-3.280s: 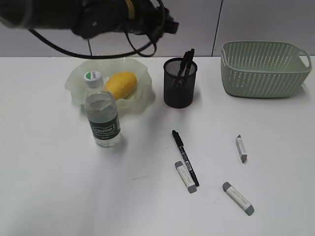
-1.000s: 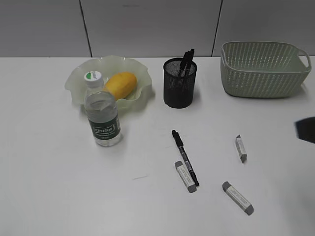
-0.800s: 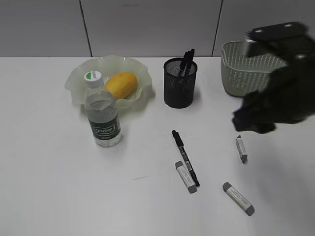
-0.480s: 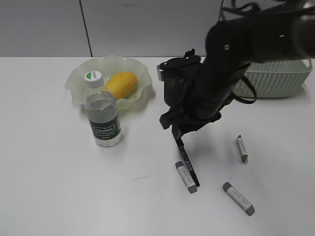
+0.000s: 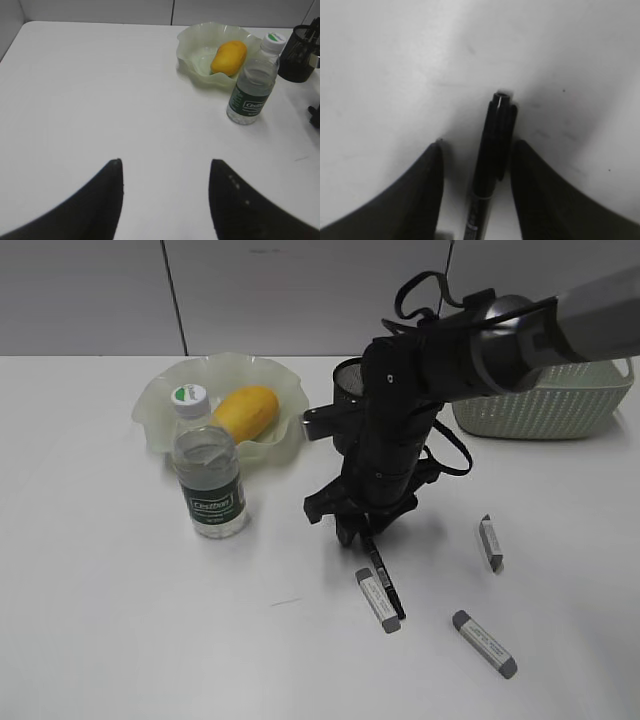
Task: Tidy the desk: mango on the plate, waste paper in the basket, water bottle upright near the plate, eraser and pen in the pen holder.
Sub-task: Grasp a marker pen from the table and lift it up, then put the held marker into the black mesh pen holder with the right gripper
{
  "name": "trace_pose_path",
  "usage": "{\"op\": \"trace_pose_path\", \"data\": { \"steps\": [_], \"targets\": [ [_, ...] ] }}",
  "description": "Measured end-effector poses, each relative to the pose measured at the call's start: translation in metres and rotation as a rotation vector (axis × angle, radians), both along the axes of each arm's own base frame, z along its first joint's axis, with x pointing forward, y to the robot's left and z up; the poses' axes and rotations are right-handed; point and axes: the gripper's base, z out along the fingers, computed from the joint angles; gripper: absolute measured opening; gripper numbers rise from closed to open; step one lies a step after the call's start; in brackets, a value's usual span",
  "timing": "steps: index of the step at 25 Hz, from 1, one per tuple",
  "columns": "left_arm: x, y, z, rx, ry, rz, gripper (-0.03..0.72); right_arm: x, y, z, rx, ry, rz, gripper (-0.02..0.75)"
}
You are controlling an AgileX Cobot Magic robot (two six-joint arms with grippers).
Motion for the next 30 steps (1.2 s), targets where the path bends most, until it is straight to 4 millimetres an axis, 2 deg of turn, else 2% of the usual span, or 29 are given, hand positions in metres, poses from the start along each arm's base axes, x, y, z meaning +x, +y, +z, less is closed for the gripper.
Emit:
{"op": "trace_pose_path", "data": {
  "steps": [1, 3, 6, 8, 10, 12, 14, 16, 18, 20, 23, 25, 27, 30],
  "targets": [
    [0.000, 0.000, 0.000, 0.000, 0.000, 0.000, 0.409, 0.001, 0.000, 0.000, -0.003, -0.003, -0.002, 0.304],
    [0.000, 0.000, 0.000, 0.000, 0.000, 0.000, 0.406, 0.001, -0.001, 0.000, -0.014, -0.009, -0.004, 0.133],
    [0.000, 0.000, 0.000, 0.000, 0.000, 0.000, 0.403, 0.002, -0.003, 0.008, -0.025, -0.040, 0.010, 0.134],
    [0.000, 0.000, 0.000, 0.000, -0.001, 0.000, 0.402, 0.002, -0.004, 0.033, 0.012, -0.111, 0.011, 0.134],
    [0.000, 0.000, 0.000, 0.000, -0.001, 0.000, 0.394, 0.003, -0.005, 0.075, 0.095, -0.260, 0.016, 0.134],
    [0.000, 0.000, 0.000, 0.000, -0.002, 0.000, 0.385, -0.001, -0.010, 0.128, 0.235, -0.524, 0.048, 0.134],
    [0.000, 0.000, 0.000, 0.000, -0.002, 0.000, 0.374, -0.007, -0.016, 0.168, 0.360, -0.823, 0.136, 0.134],
    [0.000, 0.000, 0.000, -0.001, -0.003, 0.000, 0.366, -0.009, -0.021, 0.191, 0.488, -1.089, 0.231, 0.136],
    [0.000, 0.000, 0.000, -0.001, -0.003, 0.000, 0.360, 0.000, -0.027, 0.188, 0.546, -1.207, 0.236, 0.136],
    [0.000, 0.000, 0.000, -0.001, -0.003, 0.000, 0.350, 0.020, -0.039, 0.170, 0.569, -1.246, 0.118, 0.136],
    [0.000, 0.000, 0.000, -0.001, -0.003, 0.000, 0.332, 0.046, -0.054, 0.131, 0.570, -1.281, -0.016, 0.136],
    [0.000, 0.000, 0.000, -0.001, -0.003, 0.000, 0.318, 0.054, -0.056, 0.103, 0.563, -1.278, -0.043, 0.135],
    [0.000, 0.000, 0.000, -0.001, -0.003, 0.000, 0.307, 0.057, -0.055, 0.085, 0.553, -1.257, -0.046, 0.134],
    [0.000, 0.000, 0.000, -0.001, -0.003, 0.000, 0.283, 0.059, -0.054, 0.067, 0.534, -1.218, -0.049, 0.188]
  ]
}}
